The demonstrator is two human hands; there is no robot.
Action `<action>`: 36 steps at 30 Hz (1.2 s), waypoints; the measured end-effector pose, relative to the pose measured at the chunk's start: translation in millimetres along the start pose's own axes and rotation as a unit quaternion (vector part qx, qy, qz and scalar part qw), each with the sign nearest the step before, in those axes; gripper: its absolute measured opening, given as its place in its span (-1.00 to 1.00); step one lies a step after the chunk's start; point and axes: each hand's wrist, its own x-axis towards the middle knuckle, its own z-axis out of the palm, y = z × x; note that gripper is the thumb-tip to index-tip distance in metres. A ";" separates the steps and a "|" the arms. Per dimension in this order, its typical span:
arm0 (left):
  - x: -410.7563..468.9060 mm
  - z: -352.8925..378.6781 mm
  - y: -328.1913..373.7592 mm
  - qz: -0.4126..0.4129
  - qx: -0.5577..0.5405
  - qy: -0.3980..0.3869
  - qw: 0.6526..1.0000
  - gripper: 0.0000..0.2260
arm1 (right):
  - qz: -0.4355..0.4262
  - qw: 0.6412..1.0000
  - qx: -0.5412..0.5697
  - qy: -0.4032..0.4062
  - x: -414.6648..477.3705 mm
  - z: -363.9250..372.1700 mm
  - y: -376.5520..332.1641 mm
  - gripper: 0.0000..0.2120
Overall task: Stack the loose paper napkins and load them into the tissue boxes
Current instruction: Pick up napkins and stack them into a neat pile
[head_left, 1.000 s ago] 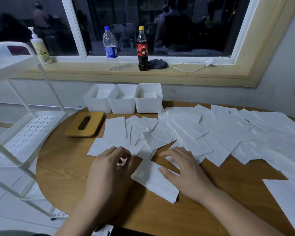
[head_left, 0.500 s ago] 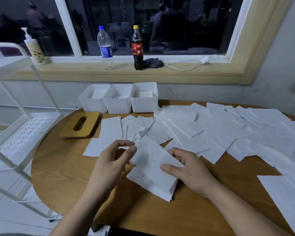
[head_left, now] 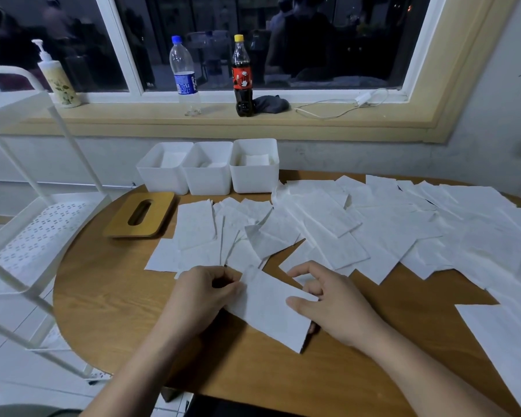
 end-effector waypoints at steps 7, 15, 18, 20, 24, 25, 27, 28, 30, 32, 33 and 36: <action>5.2 2.5 -5.2 0.003 0.048 0.010 0.999 -0.92 | -0.010 0.998 -0.055 0.024 0.7 2.4 2.5 -0.64; 7.4 6.5 -9.5 0.010 0.059 0.024 0.998 -0.92 | -0.017 0.995 -0.081 0.058 5.9 4.9 10.8 -0.61; 7.6 6.3 -10.6 0.008 0.057 0.018 0.998 -0.93 | -0.011 0.996 -0.064 0.066 6.7 3.9 13.4 -0.61; 7.7 5.3 -11.1 0.011 0.058 0.022 0.998 -0.93 | -0.007 0.995 -0.055 0.080 8.0 3.6 13.6 -0.61; 6.8 4.4 -11.9 0.016 0.049 0.033 0.998 -0.87 | -0.009 0.991 -0.061 0.122 7.3 2.9 12.5 -0.60; 6.3 4.1 -11.7 0.020 0.047 0.034 0.998 -0.85 | -0.018 0.988 -0.058 0.140 5.8 2.7 12.2 -0.63; 5.5 3.4 -10.9 0.029 0.045 0.038 0.998 -0.84 | -0.049 0.982 -0.039 0.178 3.5 2.3 11.5 -0.68; 5.1 2.8 -10.3 0.034 0.043 0.041 0.998 -0.85 | -0.063 0.979 -0.031 0.192 3.0 1.7 10.9 -0.71; 5.6 0.9 -10.2 0.041 0.036 0.048 0.997 -0.88 | -0.072 0.976 -0.037 0.200 3.6 0.1 10.4 -0.75; 6.1 -1.2 -9.8 0.055 0.036 0.048 0.997 -0.90 | -0.068 0.976 -0.076 0.192 4.3 -2.5 11.6 -0.79; 6.0 -2.0 -9.2 0.074 0.048 0.043 0.995 -0.91 | -0.070 0.974 -0.099 0.190 4.3 -3.8 12.2 -0.82; 5.7 -0.5 -2.6 0.175 0.109 0.012 0.978 -0.89 | -0.090 0.968 -0.122 0.199 4.5 -7.4 14.8 -0.87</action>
